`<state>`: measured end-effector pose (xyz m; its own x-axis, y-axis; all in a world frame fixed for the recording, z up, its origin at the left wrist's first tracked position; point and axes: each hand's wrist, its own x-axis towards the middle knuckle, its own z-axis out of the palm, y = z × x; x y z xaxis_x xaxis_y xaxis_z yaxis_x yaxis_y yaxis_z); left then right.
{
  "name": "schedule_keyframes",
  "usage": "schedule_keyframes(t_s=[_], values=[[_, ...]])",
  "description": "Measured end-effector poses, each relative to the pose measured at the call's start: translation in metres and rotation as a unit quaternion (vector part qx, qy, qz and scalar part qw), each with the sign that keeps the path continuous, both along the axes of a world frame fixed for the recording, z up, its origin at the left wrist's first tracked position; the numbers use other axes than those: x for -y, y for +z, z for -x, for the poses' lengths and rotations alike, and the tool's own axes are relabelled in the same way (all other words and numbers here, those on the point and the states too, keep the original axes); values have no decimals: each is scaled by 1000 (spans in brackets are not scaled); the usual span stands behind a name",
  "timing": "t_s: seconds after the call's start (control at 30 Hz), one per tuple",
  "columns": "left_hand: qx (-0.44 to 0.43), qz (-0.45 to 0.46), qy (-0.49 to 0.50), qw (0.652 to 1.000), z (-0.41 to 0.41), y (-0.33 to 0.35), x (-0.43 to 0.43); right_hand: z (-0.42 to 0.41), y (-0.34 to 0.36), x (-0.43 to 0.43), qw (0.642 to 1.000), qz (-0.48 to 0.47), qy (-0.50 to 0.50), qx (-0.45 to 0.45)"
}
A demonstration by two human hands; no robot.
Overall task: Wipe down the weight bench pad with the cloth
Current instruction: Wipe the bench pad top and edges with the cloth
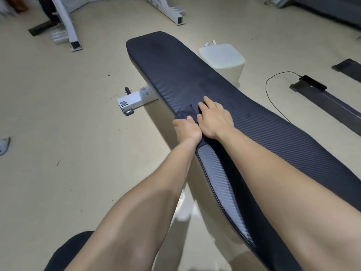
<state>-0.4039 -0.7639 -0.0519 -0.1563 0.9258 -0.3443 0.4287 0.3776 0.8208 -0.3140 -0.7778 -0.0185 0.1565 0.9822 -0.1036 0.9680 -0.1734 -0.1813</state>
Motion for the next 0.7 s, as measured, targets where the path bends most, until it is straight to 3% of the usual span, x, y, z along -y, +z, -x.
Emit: schedule_keyframes(t_s=[0.3, 0.5, 0.6, 0.7], values=[[-1, -3, 78, 997, 22, 0, -162, 15, -1, -68, 996, -12, -30, 82], [-25, -16, 83, 996, 43, 3, -256, 19, 3, -67, 997, 0, -49, 53], [-152, -67, 18, 986, 42, 0, -260, 22, 9, -69, 997, 21, -63, 32], [-298, -140, -135, 934, 40, -1, -235, 22, 16, -71, 997, 39, -71, 12]])
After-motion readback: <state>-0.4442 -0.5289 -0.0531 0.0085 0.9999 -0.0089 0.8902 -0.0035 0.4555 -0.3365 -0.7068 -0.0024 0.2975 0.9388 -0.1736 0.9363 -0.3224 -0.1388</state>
